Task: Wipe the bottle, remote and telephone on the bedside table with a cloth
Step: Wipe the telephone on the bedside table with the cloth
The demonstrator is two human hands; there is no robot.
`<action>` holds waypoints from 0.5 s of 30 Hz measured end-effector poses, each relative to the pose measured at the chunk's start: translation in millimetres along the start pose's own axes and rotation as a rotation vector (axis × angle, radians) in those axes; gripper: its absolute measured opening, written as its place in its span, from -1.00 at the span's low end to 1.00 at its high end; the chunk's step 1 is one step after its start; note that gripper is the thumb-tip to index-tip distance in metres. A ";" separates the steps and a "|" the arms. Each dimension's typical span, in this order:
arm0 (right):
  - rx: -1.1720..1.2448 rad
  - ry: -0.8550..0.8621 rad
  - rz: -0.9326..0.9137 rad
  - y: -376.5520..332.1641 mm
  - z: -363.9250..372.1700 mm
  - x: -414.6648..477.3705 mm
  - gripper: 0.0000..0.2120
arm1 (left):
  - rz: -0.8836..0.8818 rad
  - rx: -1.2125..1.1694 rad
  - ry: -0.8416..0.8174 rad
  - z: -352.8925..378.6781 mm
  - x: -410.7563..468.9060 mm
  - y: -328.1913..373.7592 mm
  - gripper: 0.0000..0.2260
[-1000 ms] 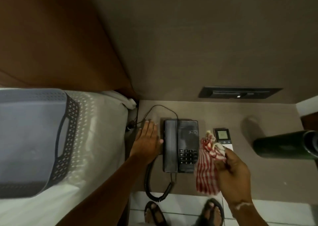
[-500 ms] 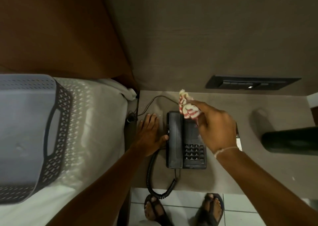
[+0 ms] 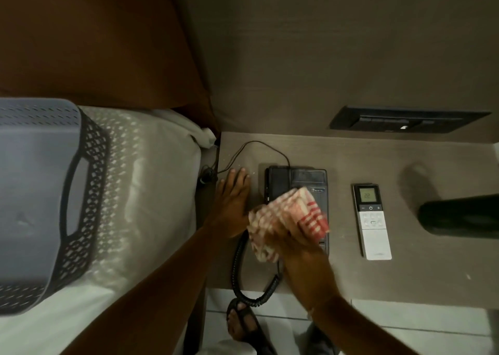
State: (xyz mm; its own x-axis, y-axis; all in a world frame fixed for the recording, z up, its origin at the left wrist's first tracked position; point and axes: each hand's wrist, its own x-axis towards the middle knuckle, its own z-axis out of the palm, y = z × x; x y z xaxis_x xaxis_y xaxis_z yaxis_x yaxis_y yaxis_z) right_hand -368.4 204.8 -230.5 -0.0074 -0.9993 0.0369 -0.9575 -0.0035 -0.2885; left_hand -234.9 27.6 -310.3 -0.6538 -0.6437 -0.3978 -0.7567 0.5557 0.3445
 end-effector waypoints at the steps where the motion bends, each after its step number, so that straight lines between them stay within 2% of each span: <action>1: 0.020 -0.010 -0.009 -5.5 2.5 -13.0 -0.52 | -0.010 -0.019 0.011 -0.4 -0.1 0.6 -0.05; 7: 0.146 -0.129 0.006 -14.2 -4.9 -59.4 -0.44 | -0.031 -0.041 0.032 -2.3 -0.3 2.3 -0.06; 9: 0.269 -0.073 0.116 -8.8 -19.6 -52.5 -0.39 | -0.035 -0.045 0.028 -2.6 0.0 1.6 -0.07; 11: 0.392 0.039 0.218 0.4 -42.0 -32.6 -0.59 | -0.027 -0.064 0.029 -2.3 -0.6 1.1 -0.08; 12: 0.393 0.094 0.245 8.5 -52.0 -18.9 -0.71 | -0.020 -0.080 0.031 -2.0 -0.9 1.0 -0.07; 13: 0.359 0.144 0.268 18.3 -60.8 -2.2 -0.74 | -0.016 -0.097 0.034 -1.7 -0.7 0.7 -0.07; 15: 0.264 0.189 0.299 39.9 -71.4 35.2 -0.60 | -0.018 -0.113 0.044 -1.2 -0.1 0.0 -0.08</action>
State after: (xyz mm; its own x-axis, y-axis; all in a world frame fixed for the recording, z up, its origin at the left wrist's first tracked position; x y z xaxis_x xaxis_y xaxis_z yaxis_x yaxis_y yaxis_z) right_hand -427.4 172.2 -172.4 -0.3491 -0.9335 0.0821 -0.7991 0.2508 -0.5464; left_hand -234.8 27.1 -309.3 -0.6375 -0.6768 -0.3681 -0.7618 0.4823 0.4324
